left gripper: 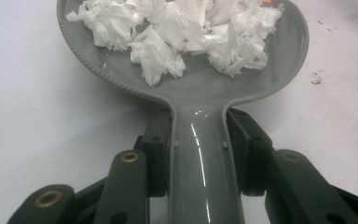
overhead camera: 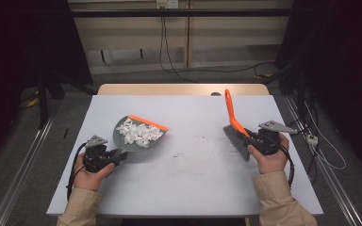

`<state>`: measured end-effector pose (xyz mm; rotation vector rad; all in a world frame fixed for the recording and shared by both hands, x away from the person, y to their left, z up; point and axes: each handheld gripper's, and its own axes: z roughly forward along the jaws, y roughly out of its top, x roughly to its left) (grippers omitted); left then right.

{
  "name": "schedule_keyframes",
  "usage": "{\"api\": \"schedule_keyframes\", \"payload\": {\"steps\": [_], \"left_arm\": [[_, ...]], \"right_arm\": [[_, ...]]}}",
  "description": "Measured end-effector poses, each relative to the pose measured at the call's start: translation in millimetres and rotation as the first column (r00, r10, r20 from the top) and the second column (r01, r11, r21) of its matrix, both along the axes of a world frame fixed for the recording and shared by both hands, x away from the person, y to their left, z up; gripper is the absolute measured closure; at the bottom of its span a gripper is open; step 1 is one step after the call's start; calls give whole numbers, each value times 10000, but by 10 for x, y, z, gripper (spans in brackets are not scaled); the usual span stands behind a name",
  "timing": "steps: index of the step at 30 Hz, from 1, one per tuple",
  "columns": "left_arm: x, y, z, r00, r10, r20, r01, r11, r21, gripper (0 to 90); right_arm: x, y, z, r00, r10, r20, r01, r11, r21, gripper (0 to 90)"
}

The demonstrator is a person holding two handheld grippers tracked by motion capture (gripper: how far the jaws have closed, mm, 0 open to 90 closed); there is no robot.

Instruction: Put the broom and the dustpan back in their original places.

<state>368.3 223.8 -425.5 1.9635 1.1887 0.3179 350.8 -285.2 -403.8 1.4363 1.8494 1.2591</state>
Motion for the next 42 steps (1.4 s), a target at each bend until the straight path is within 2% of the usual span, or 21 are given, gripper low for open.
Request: {"api": "schedule_keyframes", "payload": {"steps": [2,5,11,19,24,26,31,36,38,40,42], "left_arm": [[14,3,-10,10000,98,-8,-98,9999,-56,625],[36,12,-21,9999,141,-84,-140,9998,104,625],[64,7,-61,9981,610,-129,-609,9981,134,625],[86,46,-107,9915,1287,-197,-1278,9909,413,624],[94,50,-129,9885,1497,-212,-1491,9884,295,623],[84,23,-144,9891,1463,-147,-1455,9883,468,619],[19,5,-131,9920,1263,40,-1263,9920,44,575],[-72,12,-113,9967,798,145,-792,9960,-417,535],[-92,3,-93,9985,505,218,-490,9966,-668,527],[-100,-3,-85,9992,320,225,-303,9968,-743,513],[-102,-2,-88,9989,360,304,-334,9959,-836,501]], "right_arm": [[-13,-28,-2,9999,-120,12,120,9999,-9,717],[-28,-70,-16,9997,-225,-3,225,9997,-66,717],[-47,-111,-52,9993,-354,-73,353,9993,-156,716],[-39,-157,-77,9985,-539,-73,536,9977,-417,716],[-35,-168,-94,9983,-572,-128,566,9974,-457,717],[-37,-175,-98,9981,-603,-115,596,9968,-531,716],[-36,-255,-99,9955,-951,-27,948,9939,-565,716],[-20,-297,-102,9897,-1431,-26,1423,9861,-853,715],[-12,-273,-113,9881,-1536,-19,1521,9800,-1282,714],[-3,-249,-133,9885,-1506,-145,1473,9798,-1352,712],[3,-217,-157,9894,-1433,-215,1387,9797,-1450,709]]}}
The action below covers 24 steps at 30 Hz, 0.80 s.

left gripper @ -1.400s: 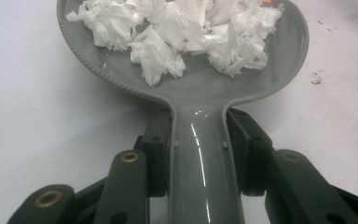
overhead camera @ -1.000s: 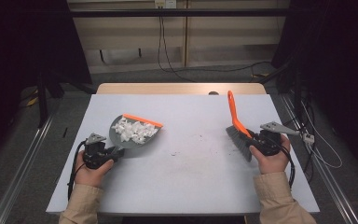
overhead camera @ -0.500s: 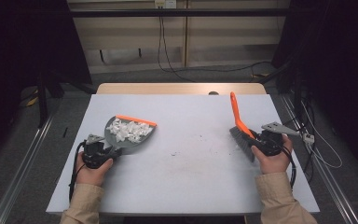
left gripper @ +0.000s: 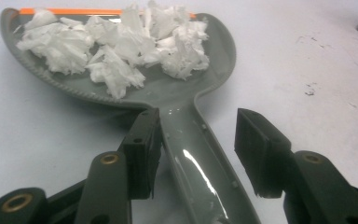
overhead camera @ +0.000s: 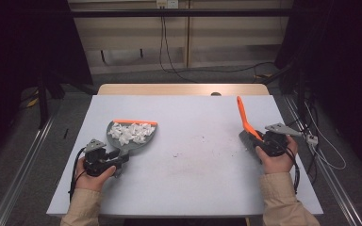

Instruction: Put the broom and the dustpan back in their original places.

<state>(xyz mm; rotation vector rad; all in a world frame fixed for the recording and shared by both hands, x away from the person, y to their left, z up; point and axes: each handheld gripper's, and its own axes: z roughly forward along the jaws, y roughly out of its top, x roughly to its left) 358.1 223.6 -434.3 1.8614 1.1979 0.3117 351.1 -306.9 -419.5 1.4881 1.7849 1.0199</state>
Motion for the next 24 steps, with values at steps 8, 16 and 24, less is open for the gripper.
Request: {"api": "schedule_keyframes", "payload": {"steps": [8,16,24], "left_arm": [[-43,19,86,9973,-288,673,335,9970,-695,298],[-46,25,126,9898,-649,1267,803,9895,-1203,156],[-87,78,164,9780,-869,1897,1146,9835,-1397,90]], "right_arm": [[-9,183,24,9959,880,217,-898,9909,1005,594],[-12,276,29,9887,1456,359,-1496,9732,1745,408],[-127,308,11,9729,2241,577,-2311,9531,1955,298]]}}
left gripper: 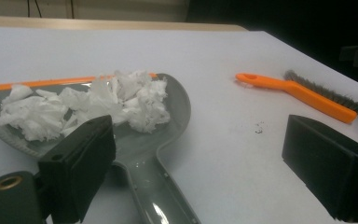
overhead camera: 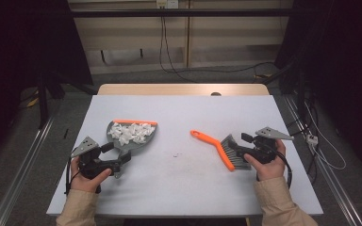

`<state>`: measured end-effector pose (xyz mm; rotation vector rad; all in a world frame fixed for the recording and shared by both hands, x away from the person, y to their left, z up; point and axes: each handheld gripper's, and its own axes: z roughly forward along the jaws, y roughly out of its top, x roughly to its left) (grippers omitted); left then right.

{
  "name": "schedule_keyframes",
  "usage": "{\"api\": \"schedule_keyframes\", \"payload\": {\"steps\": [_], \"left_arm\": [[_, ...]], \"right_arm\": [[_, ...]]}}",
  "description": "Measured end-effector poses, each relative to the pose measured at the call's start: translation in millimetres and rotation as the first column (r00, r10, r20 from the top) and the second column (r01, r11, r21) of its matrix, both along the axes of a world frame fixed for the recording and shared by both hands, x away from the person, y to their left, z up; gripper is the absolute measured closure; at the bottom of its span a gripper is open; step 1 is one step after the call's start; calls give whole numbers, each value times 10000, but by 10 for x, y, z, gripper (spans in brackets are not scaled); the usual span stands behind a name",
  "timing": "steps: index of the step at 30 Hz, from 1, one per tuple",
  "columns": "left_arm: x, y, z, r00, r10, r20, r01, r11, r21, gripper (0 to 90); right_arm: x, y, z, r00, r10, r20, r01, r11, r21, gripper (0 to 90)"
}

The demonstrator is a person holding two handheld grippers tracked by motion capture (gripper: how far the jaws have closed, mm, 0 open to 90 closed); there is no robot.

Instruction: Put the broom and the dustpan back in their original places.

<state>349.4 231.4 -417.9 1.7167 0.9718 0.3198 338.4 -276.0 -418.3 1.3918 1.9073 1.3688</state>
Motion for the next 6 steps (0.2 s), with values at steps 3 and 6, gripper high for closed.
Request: {"api": "schedule_keyframes", "payload": {"steps": [3,6], "left_arm": [[-11,6,9,9999,-44,152,44,10000,-6,80],[-13,-5,9,9996,-126,246,125,9999,16,73]], "right_arm": [[-77,-6,-19,9999,154,47,-154,9998,-104,271],[-147,-23,-57,9994,346,19,-345,9993,-172,250]]}}
